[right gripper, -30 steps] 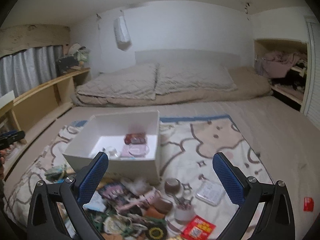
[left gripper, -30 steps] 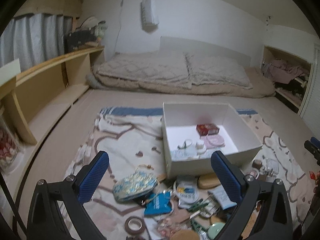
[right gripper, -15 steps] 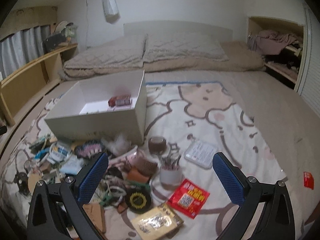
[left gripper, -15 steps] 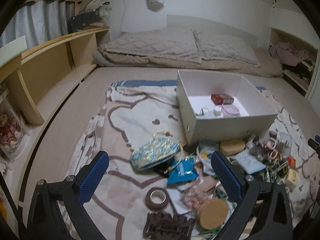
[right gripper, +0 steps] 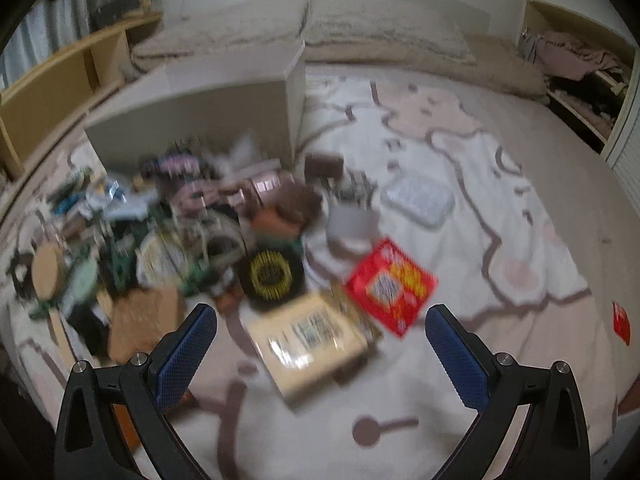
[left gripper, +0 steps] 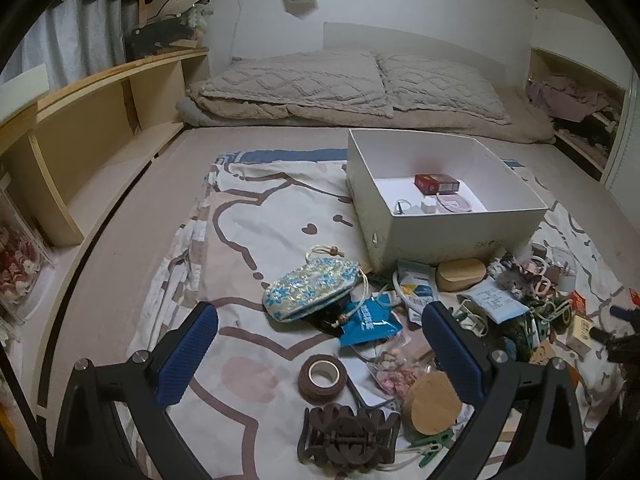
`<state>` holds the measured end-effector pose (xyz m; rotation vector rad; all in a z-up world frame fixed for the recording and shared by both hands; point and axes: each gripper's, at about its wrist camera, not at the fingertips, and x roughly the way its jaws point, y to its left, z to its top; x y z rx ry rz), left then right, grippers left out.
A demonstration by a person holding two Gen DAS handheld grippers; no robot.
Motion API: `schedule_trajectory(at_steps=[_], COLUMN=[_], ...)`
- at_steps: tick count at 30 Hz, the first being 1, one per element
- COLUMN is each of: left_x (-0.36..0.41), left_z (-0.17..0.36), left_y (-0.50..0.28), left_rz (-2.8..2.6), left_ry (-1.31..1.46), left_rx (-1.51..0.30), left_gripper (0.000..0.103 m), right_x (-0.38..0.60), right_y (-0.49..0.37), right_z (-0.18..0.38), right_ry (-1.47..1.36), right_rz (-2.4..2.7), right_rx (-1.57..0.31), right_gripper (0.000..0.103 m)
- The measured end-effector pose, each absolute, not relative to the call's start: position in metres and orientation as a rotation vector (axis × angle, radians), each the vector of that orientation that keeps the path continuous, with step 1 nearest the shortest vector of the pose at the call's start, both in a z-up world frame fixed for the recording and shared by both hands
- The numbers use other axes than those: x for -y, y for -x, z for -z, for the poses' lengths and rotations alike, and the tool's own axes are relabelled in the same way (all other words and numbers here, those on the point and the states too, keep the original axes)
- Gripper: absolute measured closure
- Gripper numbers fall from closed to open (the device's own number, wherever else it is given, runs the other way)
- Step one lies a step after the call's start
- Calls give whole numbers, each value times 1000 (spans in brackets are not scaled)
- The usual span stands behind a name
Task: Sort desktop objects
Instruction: 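Move both grippers back toward the remaining pile of items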
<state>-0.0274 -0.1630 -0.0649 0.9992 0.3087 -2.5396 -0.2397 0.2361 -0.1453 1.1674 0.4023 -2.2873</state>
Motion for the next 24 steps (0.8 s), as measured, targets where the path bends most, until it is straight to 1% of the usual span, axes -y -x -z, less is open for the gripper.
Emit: schedule_trajectory(at_steps=[9, 11, 20, 24], left_x=[158, 156, 138, 129], left_z=[78, 82, 104, 122], left_y=[18, 18, 29, 33], left_rz=[2522, 2518, 2510, 2495], left_ry=[-1095, -1116, -1249, -1377], left_rx=[-325, -319, -212, -138], left_gripper=[0, 0, 0, 0], right_x=[-242, -247, -262, -267], right_y=[245, 252, 276, 277], right_z=[179, 183, 189, 200], right_ry=[-1281, -1303, -1326, -1339], right_rz=[2288, 2309, 2406, 2420], right_rx=[-434, -393, -308, -290], right_gripper=[0, 0, 0, 0])
